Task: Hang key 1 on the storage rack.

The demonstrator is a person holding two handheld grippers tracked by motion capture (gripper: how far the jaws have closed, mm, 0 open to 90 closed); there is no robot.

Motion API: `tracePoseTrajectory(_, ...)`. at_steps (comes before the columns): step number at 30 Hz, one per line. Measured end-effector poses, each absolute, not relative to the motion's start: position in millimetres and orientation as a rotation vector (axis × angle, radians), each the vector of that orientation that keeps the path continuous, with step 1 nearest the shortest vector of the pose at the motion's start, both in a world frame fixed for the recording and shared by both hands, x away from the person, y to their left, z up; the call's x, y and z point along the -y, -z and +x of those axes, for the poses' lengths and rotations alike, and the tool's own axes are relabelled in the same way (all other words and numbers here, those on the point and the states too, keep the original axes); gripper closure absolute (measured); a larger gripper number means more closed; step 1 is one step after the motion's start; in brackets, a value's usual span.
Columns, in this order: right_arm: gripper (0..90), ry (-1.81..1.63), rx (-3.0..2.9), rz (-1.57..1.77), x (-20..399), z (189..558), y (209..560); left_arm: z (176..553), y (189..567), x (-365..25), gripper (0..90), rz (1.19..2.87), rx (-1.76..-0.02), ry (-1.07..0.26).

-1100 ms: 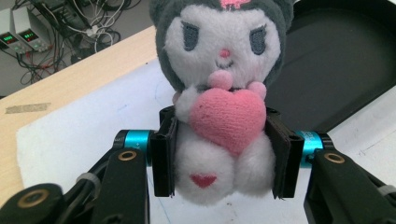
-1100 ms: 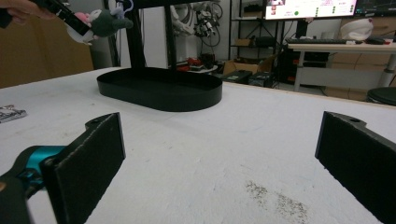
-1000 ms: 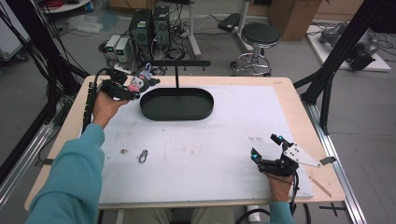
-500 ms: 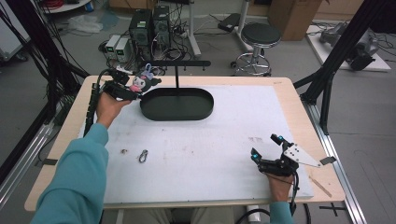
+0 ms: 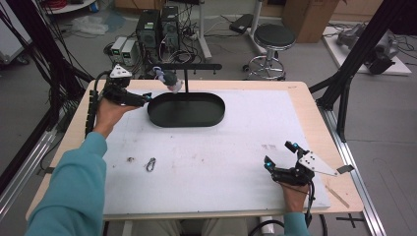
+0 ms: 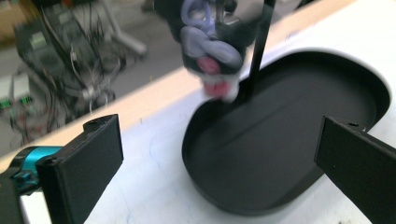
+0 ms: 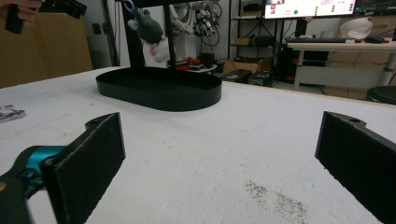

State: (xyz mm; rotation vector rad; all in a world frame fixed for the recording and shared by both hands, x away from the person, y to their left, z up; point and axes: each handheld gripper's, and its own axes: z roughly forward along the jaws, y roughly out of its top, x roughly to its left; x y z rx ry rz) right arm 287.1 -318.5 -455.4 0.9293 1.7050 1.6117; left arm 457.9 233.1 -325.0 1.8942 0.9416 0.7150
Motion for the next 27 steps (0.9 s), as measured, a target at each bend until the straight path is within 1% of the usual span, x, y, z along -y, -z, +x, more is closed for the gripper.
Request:
tracePoseTrajectory(7, 0.7, -1.609, -1.704, 0.931, 318.2, 287.1, 455.4, 433.4, 321.3, -244.1, 1.7, 1.824, -0.865, -0.701)
tracePoseTrajectory(14, 0.7, -1.603, -1.71, 0.936, 318.1, 287.0, 455.3, 403.6, 327.2, -262.7, 1.7, 1.729, -0.805, -0.713)
tracePoseTrajectory(19, 0.7, -1.601, -1.714, 0.935, 317.7, 287.1, 455.2, 378.9, 334.6, -272.8, 1.7, 1.677, -0.743, -0.685)
tracePoseTrajectory(27, 0.7, -1.6, -1.715, 0.936, 317.3, 286.7, 455.2, 334.0, 351.3, -274.4, 1.7, 1.613, -0.66, -0.69)
